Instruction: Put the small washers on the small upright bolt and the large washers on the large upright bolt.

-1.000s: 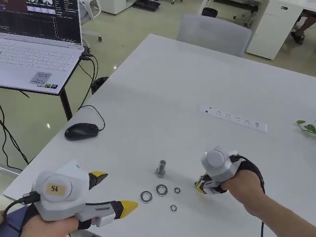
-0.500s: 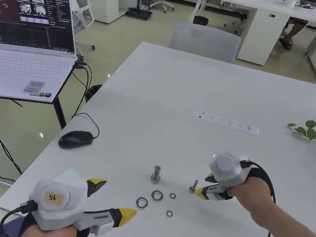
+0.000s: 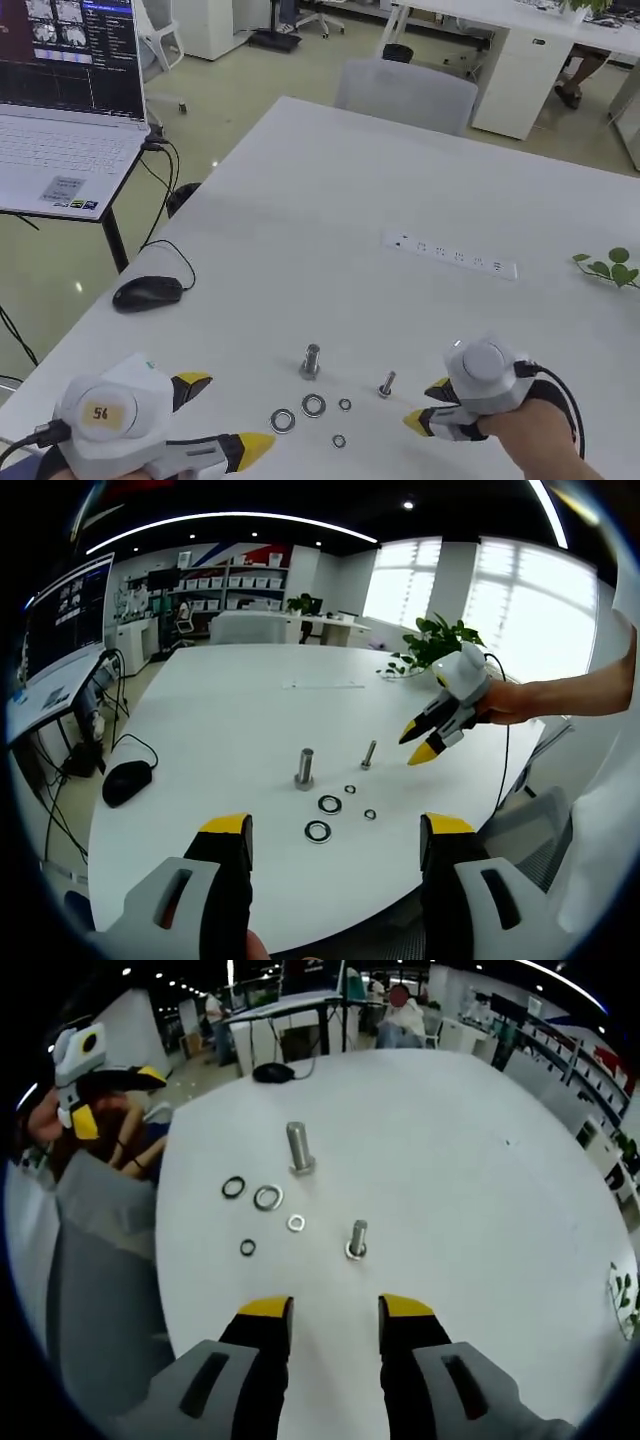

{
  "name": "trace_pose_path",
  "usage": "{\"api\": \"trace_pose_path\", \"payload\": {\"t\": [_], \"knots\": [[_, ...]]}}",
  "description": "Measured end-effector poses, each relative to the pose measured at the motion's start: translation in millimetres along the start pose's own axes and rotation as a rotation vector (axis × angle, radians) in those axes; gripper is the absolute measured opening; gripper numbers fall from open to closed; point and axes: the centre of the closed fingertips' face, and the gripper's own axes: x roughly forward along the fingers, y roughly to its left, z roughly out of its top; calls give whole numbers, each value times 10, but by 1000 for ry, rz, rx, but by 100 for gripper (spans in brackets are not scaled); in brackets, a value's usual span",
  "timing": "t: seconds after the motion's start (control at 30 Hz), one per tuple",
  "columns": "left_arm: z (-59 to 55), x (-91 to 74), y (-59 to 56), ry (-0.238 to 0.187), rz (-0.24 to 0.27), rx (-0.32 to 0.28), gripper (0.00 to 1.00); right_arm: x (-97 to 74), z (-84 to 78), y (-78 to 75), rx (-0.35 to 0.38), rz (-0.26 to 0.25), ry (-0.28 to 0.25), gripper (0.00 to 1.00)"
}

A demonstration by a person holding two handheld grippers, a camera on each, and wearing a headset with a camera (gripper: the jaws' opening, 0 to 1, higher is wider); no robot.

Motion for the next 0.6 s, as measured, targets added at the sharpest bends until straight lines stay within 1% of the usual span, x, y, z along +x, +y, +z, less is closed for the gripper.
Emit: {"api": "trace_pose_path", "payload": {"t": [0.1,0.27,0.37,0.47,0.6], "knots": [[-27,2,-14,6,1,-2,67,56,-97,86,-2,17,13,36],[-55,10,-23,9,2,-4,67,121,-177,269,-1,51,24,36],[-60,11,-29,9,3,-7,67,171,-200,365,-4,68,28,36],[-67,19,-28,11,3,-8,67,227,-208,494,-16,92,34,36],[-63,28,-32,10,3,-8,67,289,-217,602,-27,113,39,36]]}}
